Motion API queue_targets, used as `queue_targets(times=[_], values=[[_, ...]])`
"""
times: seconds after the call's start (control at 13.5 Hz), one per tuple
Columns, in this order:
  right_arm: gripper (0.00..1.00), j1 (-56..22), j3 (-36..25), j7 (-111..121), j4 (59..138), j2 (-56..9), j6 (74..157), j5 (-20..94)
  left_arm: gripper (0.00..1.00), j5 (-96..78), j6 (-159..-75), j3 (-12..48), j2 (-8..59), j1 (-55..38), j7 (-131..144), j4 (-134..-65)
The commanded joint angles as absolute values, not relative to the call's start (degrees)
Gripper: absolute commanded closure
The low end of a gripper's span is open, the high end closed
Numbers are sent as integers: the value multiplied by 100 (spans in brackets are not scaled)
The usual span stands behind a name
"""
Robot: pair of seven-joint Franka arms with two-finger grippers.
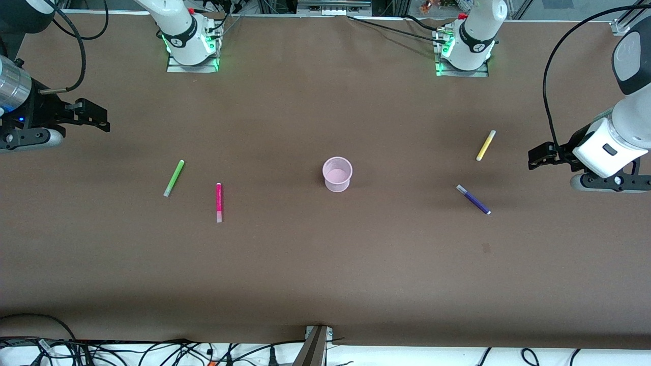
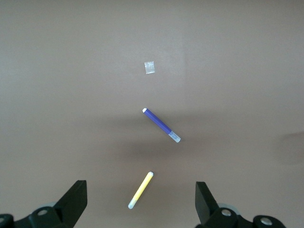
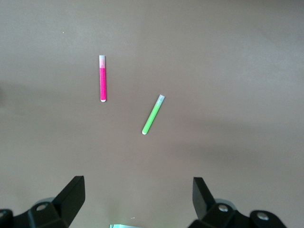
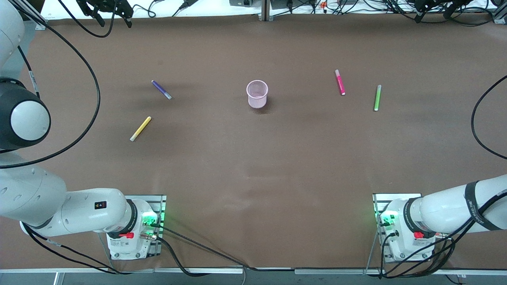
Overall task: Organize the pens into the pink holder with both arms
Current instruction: 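Move the left gripper down toward the purple pen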
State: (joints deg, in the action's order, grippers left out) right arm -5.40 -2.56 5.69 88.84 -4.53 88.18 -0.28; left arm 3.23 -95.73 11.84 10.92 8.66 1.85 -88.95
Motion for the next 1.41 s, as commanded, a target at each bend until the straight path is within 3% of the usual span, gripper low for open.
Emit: queue_targets(times=[0.0, 0.52, 0.89, 1.33], values=[[0, -492, -80, 642, 8842, -361, 8798, -88, 0, 439, -9598, 1204, 1099, 870, 105, -8851], [0, -492, -18, 633, 8842, -369, 8991, -97, 0, 404, -9633, 1195, 1449, 879, 343, -8578], [0, -492, -9, 633, 8842, -360, 8974, -88, 0, 387, -10308, 1187, 2195, 1221, 509, -8648], [0, -492, -9, 633, 8842, -369, 8974, -88, 0, 457, -10845, 1178, 3242, 1231, 2555, -8675]])
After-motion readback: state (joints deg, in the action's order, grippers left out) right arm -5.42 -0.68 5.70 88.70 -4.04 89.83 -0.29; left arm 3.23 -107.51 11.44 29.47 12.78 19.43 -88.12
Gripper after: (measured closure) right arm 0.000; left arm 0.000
